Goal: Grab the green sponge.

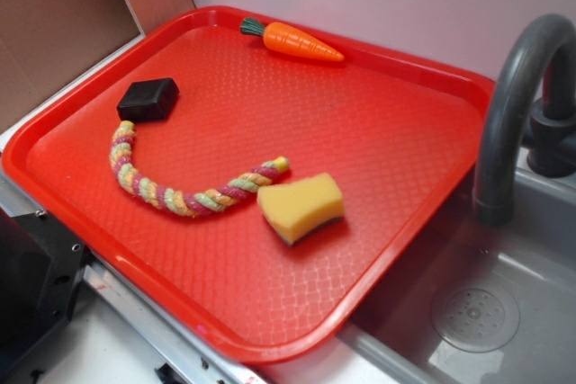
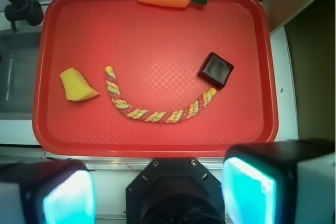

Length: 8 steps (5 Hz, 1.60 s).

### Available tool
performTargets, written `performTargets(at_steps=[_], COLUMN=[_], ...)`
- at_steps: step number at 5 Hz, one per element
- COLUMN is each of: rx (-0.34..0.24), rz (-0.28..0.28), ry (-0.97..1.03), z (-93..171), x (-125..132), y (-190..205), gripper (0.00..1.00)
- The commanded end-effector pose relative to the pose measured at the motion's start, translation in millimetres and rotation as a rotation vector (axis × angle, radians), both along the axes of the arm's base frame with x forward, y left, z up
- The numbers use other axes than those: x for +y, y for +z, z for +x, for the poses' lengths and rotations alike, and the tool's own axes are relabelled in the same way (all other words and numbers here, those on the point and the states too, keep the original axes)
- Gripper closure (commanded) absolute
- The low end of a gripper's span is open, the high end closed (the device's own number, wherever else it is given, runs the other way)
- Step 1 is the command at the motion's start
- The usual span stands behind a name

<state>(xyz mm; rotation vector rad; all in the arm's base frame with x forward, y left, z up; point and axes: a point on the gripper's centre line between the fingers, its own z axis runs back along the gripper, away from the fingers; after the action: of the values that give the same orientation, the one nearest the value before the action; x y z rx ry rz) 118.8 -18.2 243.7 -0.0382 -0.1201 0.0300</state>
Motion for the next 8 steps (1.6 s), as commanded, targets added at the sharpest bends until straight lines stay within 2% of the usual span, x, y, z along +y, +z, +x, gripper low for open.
performTargets(at_steps=[1,2,3,4,6,7,8], rx=[0.0,0.002,-0.041,-0.07,-0.097,-0.054,-0.018], rz=[0.0,0.006,0.039,0.003,-0.026,-0.022,-0.134], ry=[0.0,-0.03,-0.059,-0.101,-0.124,-0.178,-0.264], z=[0,12,24,39,62,77,90], x=[0,-16,-36,-62,-100,-116,-122], y=[0,-8,-17,-33,-70,-101,-131], gripper=[0.0,0.0,0.0,0.0,0.0,0.0,0.0])
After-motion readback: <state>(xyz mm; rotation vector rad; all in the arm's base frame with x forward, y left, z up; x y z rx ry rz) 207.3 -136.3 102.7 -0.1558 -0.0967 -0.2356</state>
